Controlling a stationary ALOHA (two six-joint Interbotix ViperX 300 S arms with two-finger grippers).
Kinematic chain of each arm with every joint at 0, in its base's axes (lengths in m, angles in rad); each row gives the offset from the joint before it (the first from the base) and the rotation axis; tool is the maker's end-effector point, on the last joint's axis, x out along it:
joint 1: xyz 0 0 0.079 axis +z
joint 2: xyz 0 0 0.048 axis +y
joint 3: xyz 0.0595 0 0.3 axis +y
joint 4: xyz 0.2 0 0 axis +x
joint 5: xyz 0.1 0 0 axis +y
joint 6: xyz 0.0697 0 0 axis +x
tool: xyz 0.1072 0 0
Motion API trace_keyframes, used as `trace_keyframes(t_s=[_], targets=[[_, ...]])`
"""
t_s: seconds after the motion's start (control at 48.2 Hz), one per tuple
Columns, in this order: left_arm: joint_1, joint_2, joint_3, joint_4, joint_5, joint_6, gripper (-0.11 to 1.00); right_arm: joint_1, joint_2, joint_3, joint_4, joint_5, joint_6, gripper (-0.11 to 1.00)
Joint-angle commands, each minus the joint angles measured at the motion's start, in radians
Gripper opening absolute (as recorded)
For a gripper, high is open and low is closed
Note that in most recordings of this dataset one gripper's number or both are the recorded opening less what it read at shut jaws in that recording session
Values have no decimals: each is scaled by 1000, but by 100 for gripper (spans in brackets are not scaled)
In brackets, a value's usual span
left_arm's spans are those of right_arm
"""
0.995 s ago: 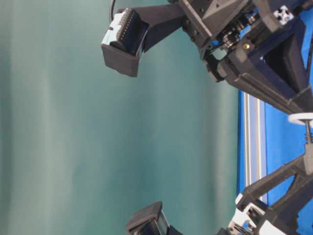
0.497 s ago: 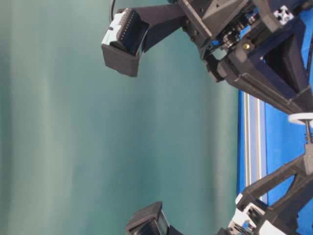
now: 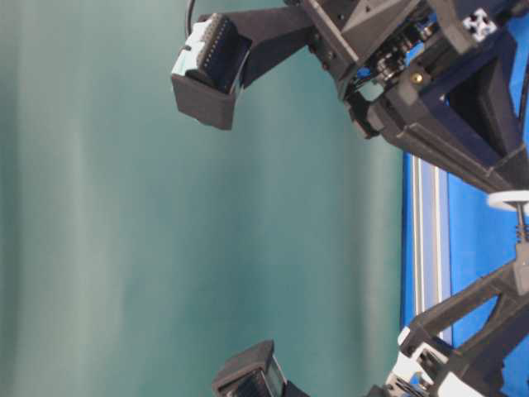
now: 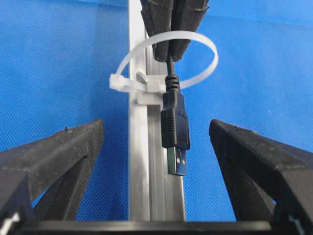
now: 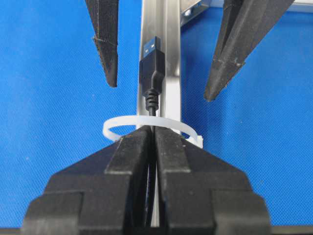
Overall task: Insert the wire through the string loop located in the center.
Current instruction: 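Close the left gripper on the plug emerging from the loop, then open the right gripper to release the cable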
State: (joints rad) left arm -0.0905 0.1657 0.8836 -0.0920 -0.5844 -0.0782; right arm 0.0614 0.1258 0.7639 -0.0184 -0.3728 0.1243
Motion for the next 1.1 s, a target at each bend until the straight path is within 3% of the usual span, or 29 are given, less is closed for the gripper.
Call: trace_keyframes(t_s=[0.0, 0.725, 0.808, 1.016, 1.078], targets=[[-2, -14, -14, 3, -5, 0, 93, 2, -14, -12, 0, -6, -2, -2], [-2, -21, -17, 8, -5, 2, 90, 3, -14, -14, 0, -5, -2, -2], [-5, -23, -12, 8, -5, 2, 75, 2, -14, -14, 0, -5, -2, -2], [-8, -25, -9, 9, -9, 3, 15, 3, -14, -14, 0, -5, -2, -2], [-8, -25, -9, 9, -8, 3, 7, 3, -14, -14, 0, -5, -2, -2]])
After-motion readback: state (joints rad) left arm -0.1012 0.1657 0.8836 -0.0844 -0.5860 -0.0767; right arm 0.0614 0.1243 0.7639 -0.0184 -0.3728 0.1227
